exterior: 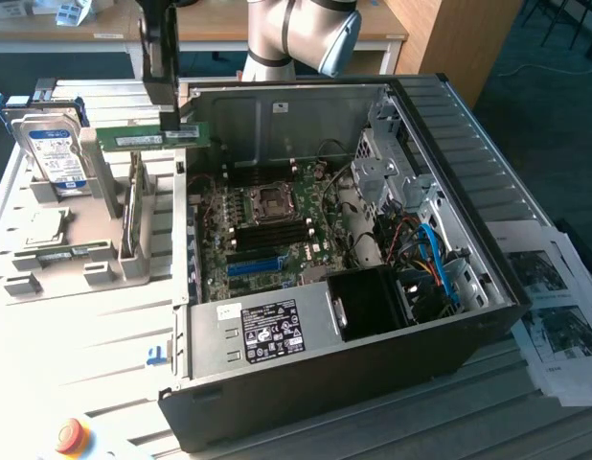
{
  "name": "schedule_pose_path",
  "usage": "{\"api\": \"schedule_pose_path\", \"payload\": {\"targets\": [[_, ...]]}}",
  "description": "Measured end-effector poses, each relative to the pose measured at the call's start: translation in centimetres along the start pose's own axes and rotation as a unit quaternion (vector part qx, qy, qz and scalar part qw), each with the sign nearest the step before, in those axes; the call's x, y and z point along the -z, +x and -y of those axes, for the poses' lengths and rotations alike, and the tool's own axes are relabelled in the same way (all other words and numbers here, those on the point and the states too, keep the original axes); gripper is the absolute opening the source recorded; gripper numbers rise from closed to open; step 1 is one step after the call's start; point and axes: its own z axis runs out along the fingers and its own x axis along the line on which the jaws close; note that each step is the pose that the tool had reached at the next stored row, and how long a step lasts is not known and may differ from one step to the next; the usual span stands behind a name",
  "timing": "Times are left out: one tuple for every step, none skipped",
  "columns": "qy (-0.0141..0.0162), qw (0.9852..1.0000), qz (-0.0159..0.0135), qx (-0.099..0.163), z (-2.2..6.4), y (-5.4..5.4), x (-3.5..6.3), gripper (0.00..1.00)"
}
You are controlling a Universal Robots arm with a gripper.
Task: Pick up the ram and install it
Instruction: 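Pick up the ram and move it above insertion slot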
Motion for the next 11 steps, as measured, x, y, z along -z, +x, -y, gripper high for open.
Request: {"api": "schedule_pose_path", "payload": {"targets": [[0.0, 1.0, 0.0, 0.0, 0.3, 0.0, 0.01, 0.11], [0.0, 1.0, 0.0, 0.0, 0.61, 0.0, 0.03, 0.11], [0.0, 1.0, 0.0, 0.0, 0.91, 0.0, 0.04, 0.11], [0.0, 1.0, 0.0, 0.0, 1.22, 0.0, 0.06, 0.11], [0.0, 1.0, 0.0001, 0.0, 1.55, 0.0, 0.07, 0.11], [0.0, 1.0, 0.0, 0.0, 1.88, -0.1, 0.09, 0.11], [0.0, 1.0, 0.0, 0.0, 2.22, -0.1, 0.11, 0.11], [0.0, 1.0, 0.0, 0.0, 2.55, -0.1, 0.12, 0.11], [0.0, 1.0, 0.0, 0.0, 2.89, -0.1, 0.14, 0.11], [0.0, 1.0, 0.0, 0.0, 3.23, -0.1, 0.16, 0.11], [0.0, 1.0, 0.0, 0.0, 3.56, -0.1, 0.17, 0.11]]}}
